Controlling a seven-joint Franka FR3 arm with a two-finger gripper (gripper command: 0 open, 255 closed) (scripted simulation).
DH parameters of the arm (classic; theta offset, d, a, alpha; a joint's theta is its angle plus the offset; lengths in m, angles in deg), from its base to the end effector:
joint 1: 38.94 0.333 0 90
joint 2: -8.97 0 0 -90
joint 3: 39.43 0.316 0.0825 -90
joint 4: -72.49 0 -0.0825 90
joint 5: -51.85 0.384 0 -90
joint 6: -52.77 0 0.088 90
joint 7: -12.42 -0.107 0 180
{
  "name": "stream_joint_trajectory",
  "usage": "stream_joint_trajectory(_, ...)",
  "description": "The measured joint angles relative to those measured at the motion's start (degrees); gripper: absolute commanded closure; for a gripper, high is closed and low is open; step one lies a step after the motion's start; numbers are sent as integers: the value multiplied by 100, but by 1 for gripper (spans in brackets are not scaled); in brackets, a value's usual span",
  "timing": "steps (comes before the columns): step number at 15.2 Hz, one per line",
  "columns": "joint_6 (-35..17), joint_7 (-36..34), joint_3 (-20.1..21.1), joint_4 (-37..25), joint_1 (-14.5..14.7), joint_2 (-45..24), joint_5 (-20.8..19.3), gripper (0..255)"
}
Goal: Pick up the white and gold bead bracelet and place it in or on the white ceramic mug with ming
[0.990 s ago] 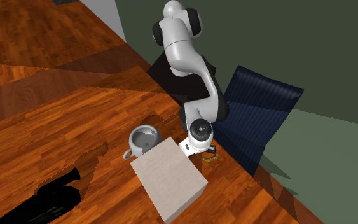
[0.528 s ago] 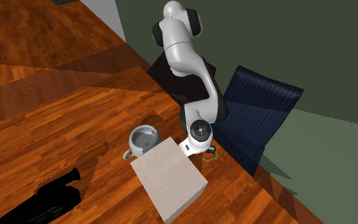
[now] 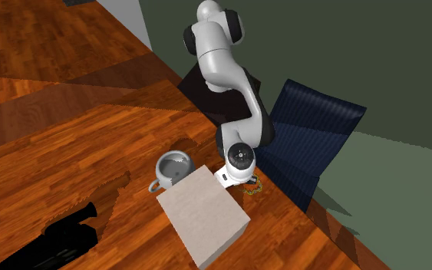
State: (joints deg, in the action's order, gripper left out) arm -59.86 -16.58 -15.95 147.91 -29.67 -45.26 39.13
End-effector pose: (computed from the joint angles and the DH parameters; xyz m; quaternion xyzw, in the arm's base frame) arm 0.6394 0.3203 0.1759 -0.9906 -0.0280 0.1335 0.0087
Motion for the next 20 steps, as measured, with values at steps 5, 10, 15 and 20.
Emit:
stream_joint_trajectory(5, 71, 5, 25, -16, 13, 4, 20, 255)
stream_joint_trajectory(10, 261, -7, 79, -8, -4, 193, 72, 255)
stream_joint_trajectory(15, 481, -10, 146, 65, -67, 488, 141, 255)
stream_joint_trajectory(20, 711, -7, 189, 1, -88, 658, 190, 255)
